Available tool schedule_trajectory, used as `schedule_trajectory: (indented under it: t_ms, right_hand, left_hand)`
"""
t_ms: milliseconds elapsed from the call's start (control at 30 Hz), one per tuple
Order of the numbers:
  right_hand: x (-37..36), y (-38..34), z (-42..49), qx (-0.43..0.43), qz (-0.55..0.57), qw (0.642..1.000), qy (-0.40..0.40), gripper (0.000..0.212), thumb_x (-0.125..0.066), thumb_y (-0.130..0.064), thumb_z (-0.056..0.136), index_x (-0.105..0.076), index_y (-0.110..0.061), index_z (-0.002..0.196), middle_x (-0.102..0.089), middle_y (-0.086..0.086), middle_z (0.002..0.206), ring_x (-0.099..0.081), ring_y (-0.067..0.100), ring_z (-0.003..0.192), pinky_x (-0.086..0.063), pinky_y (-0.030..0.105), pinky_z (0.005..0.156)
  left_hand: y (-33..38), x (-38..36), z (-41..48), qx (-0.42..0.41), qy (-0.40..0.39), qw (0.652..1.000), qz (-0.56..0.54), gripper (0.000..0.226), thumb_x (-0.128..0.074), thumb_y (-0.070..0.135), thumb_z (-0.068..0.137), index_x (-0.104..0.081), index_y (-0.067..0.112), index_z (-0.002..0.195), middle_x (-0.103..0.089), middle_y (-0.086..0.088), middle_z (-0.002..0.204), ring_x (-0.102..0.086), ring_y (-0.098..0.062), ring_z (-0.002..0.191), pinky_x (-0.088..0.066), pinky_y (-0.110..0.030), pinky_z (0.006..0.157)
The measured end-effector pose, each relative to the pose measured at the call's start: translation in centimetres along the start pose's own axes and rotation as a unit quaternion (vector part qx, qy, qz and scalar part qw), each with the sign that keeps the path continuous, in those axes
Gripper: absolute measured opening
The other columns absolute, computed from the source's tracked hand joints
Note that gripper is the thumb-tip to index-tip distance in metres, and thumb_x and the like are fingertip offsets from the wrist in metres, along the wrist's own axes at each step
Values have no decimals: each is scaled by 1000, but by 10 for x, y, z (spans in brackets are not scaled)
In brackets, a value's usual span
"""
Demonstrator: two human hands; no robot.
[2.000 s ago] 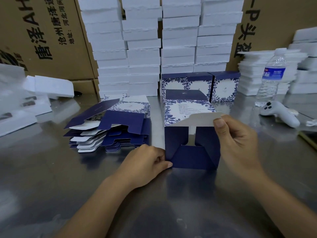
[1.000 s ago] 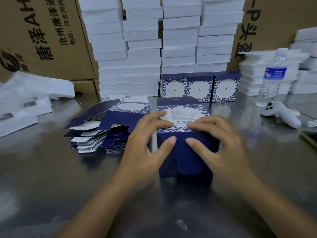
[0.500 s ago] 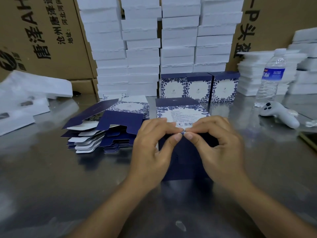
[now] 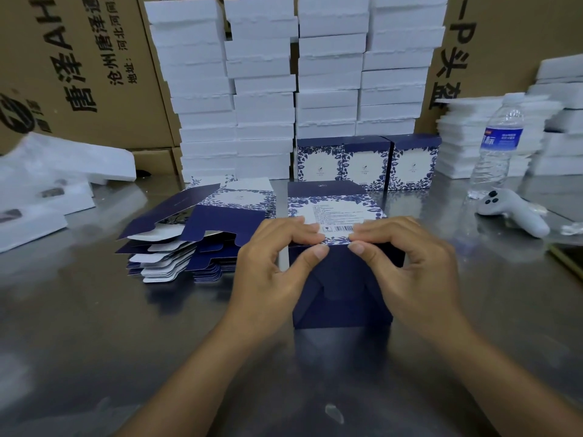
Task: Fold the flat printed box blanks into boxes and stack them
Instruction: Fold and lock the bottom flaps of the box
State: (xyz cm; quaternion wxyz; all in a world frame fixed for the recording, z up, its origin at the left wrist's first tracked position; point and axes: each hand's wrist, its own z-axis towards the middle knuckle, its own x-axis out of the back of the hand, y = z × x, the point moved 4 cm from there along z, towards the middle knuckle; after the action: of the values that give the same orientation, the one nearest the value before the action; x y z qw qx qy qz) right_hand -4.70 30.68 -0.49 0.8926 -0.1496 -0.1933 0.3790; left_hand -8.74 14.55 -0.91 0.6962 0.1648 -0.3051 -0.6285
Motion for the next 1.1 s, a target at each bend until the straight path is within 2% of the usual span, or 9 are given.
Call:
schedule_trajectory:
  t_ms: [133,200,300,367,533,667,767,900,1100]
  right_hand:
    - [1,2,1,8,9,1000,-12,7,-69,-16,78,-73,-12,82,-64,-14,87,-62,7,87,-46,16,83]
    - [4,7,2,9,6,1000,-17,13,-68,-20,79,-74,-12,88,-68,-9,92,-63,10,95,-47,21,89]
    - [8,16,1,-37,40,998,-20,17,-67,-25,81,-71,-16,95,-69,-4,104,-63,13,106,-46,26,96]
    - [8,19,1,-55,58,997,-20,16,-65,-26,80,-70,-19,93,-68,-7,104,-63,12,106,-45,23,97]
    - [3,20,1,-50,61,997,-11,9,-64,-25,82,-69,-20,88,-66,-15,96,-63,9,104,-45,20,95]
    - [3,21,1,-60,73,995,-20,12,-64,-26,80,-69,-22,90,-66,-12,103,-61,9,108,-43,21,97]
    - [6,26,-1,-79,86,993,-30,11,-62,-29,84,-69,-25,93,-65,-9,111,-59,9,112,-41,21,99]
    - [6,29,0,-96,104,989,-34,12,-57,-27,85,-67,-32,90,-66,-12,107,-61,11,110,-42,23,99]
    - [4,32,1,-107,115,987,-45,13,-55,-32,87,-68,-32,92,-67,-14,107,-59,8,113,-42,26,101]
  left_hand:
    - [-1,-1,1,4,-12,1000,-1,17,-67,16,79,-63,33,82,-65,14,96,-57,1,104,-39,-11,91]
    - [-3,0,1,19,-24,999,-11,17,-69,14,81,-64,31,83,-66,11,98,-57,0,106,-39,-11,91]
    - [-7,4,5,73,-59,994,-54,9,-63,20,84,-67,27,86,-68,11,104,-56,2,114,-39,-11,95]
    - [-9,5,7,89,-77,990,-71,10,-59,25,82,-68,24,87,-69,13,104,-55,3,116,-39,-13,98]
    - [-14,6,7,99,-64,989,-85,12,-62,11,86,-68,20,83,-70,14,99,-56,4,113,-40,-12,95]
    - [-16,6,7,93,-67,989,-92,8,-60,22,83,-68,23,83,-71,18,96,-56,5,114,-39,-11,96]
    - [-18,8,9,96,-82,987,-103,14,-56,31,80,-68,25,86,-70,23,101,-53,5,118,-39,-13,100]
    - [-22,11,12,97,-107,982,-121,19,-52,27,84,-70,27,91,-70,24,103,-52,5,120,-37,-9,96]
    - [-23,13,14,95,-109,982,-118,18,-53,26,84,-70,27,90,-70,26,99,-53,6,117,-38,-7,93]
